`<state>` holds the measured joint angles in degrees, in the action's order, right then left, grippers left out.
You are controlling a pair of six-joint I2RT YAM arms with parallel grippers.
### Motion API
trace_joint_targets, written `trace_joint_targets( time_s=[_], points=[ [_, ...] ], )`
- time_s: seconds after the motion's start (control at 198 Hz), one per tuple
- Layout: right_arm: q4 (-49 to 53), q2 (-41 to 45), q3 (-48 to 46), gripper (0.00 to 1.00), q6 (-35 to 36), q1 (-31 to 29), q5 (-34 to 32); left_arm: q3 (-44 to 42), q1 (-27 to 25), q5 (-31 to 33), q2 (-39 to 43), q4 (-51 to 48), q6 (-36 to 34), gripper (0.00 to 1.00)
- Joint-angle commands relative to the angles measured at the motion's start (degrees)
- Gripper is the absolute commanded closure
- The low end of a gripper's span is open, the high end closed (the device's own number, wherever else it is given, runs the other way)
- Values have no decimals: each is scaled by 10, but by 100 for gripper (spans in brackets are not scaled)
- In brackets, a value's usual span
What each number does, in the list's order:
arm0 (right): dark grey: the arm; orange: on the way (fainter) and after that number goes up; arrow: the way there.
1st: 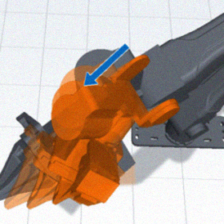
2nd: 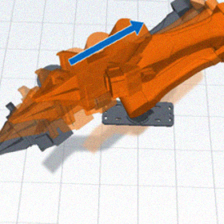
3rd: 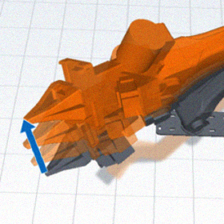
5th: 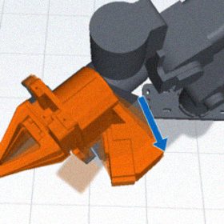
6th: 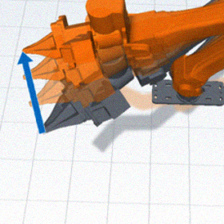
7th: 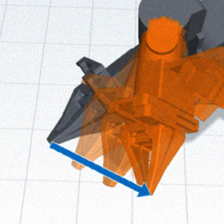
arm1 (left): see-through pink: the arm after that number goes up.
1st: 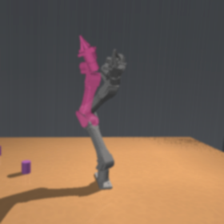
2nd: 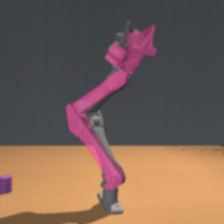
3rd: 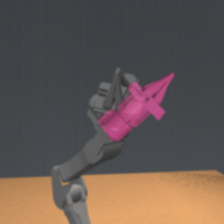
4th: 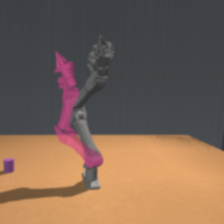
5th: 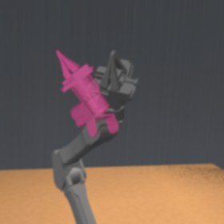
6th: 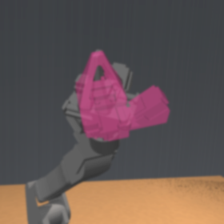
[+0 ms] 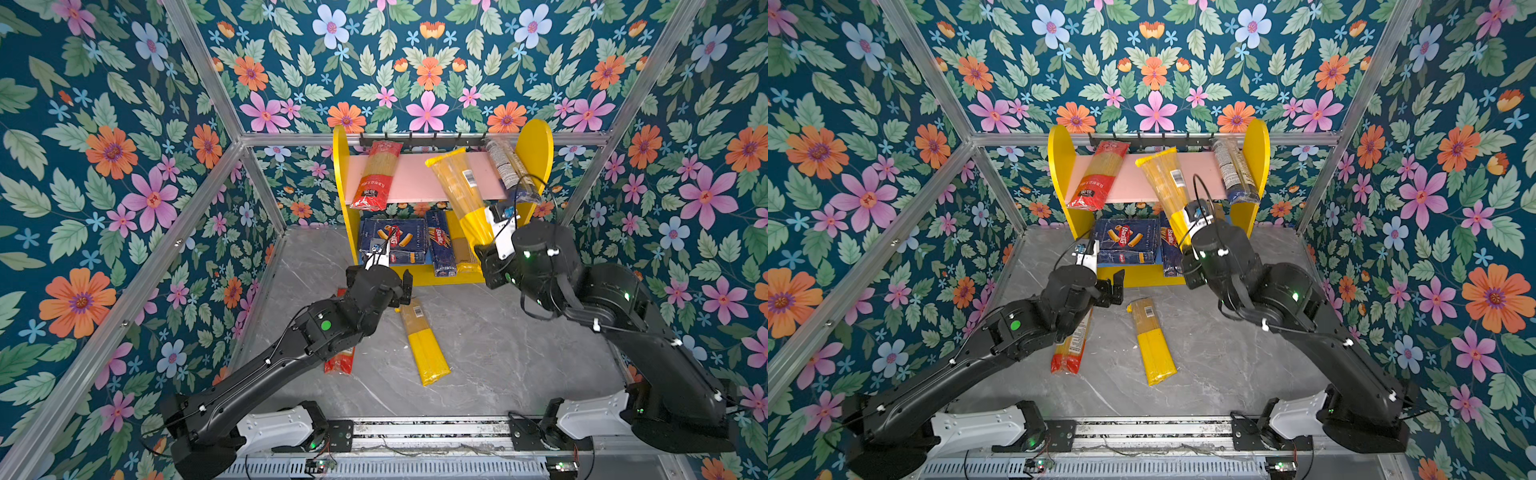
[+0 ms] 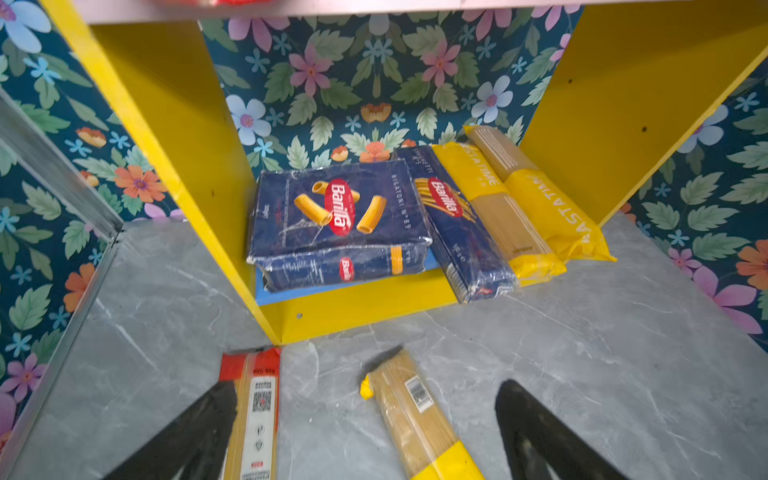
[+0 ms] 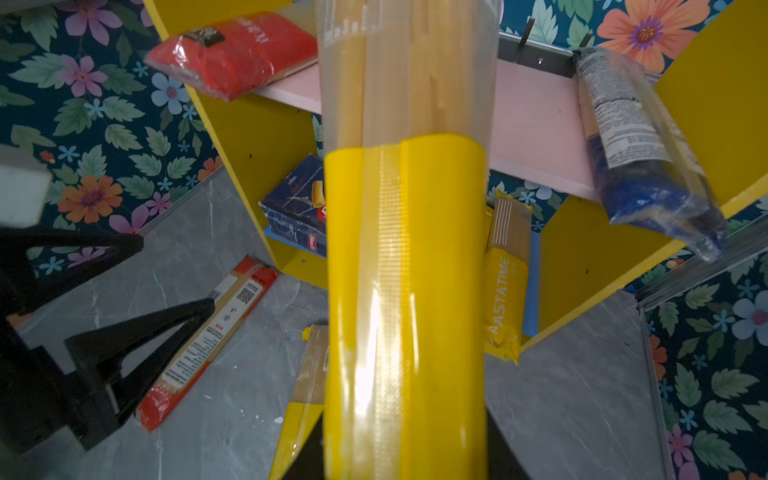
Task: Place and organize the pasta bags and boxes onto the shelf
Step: 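Carry the yellow bag with the right gripper up onto the pink top shelf, then release the yellow bag beside the white-labeled bag and withdraw the right gripper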
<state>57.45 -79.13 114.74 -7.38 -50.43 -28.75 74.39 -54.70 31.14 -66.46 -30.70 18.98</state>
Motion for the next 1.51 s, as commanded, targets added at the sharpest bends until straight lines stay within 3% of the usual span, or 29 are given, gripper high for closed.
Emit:
trace_joint_targets(
  time_s=[0.0,0.338,0.59,0.917,0.978,1.073,1.144,1.386,1.507],
  points=[
    [-53,-49,92,76,42,43,38,26,31,-82,-28,53,-51,0],
    [45,-305,458,76,69,180,90,64,83,-149,-89,99,-65,0],
    [6,-309,389,75,36,243,139,58,84,-114,-87,86,-63,0],
    [12,-337,415,69,39,256,144,36,85,-104,-85,86,-54,0],
    [11,-338,415,61,39,256,145,36,84,-103,-84,84,-53,0],
    [13,-337,415,31,38,256,146,35,84,-103,-83,81,-50,0],
    [13,-329,411,18,35,256,150,30,84,-103,-81,79,-45,0],
    [-11,-253,344,12,21,254,175,-15,84,-110,-60,78,-21,0],
    [-38,-188,258,12,15,239,170,-42,84,-102,-33,71,-14,0]
  ],
)
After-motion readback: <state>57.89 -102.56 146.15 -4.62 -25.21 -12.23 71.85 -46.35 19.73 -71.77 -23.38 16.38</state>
